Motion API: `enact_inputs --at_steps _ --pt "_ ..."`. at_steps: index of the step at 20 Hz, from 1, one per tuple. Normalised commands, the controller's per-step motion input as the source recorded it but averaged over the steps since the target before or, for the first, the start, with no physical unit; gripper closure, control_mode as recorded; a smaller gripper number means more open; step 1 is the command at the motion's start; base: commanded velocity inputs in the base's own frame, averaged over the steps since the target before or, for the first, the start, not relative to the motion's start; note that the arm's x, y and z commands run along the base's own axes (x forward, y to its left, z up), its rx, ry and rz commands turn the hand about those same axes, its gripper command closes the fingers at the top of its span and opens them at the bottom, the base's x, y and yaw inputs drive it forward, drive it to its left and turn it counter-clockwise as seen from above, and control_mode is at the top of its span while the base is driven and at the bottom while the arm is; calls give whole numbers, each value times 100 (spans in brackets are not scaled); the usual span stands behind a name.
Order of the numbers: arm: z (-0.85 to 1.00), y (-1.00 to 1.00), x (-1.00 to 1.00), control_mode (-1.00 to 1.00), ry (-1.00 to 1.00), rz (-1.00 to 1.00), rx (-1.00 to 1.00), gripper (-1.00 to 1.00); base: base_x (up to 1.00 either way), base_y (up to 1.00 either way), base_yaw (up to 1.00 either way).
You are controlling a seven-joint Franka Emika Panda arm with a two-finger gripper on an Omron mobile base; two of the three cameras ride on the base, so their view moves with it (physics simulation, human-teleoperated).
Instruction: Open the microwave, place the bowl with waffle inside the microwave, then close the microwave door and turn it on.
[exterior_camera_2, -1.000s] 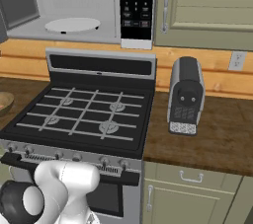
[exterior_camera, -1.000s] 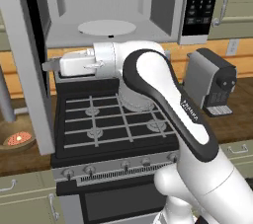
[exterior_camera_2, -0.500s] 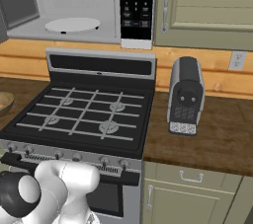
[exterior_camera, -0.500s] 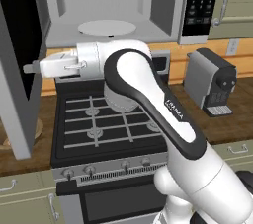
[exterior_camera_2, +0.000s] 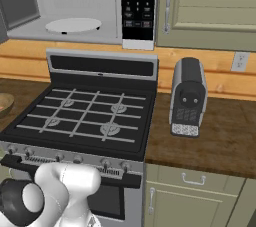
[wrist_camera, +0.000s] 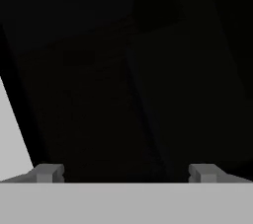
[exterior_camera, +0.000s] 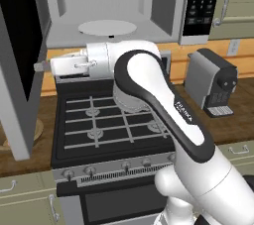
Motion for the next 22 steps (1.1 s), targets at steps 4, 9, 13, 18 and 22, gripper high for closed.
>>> enact_inputs --at_steps 4,9,13,18,22 --pt "2 -83 0 -100 23 -19 0 -100 0 0 0" --pt "0 -65 0 -100 35 -22 -5 -100 0 0 0" --pt "-15 -36 0 -100 35 -16 -21 -100 0 0 0" --pt "-29 -25 0 -100 31 -13 -31 -100 0 0 0" --pt "-30 -31 2 -100 27 -11 -29 -100 0 0 0"
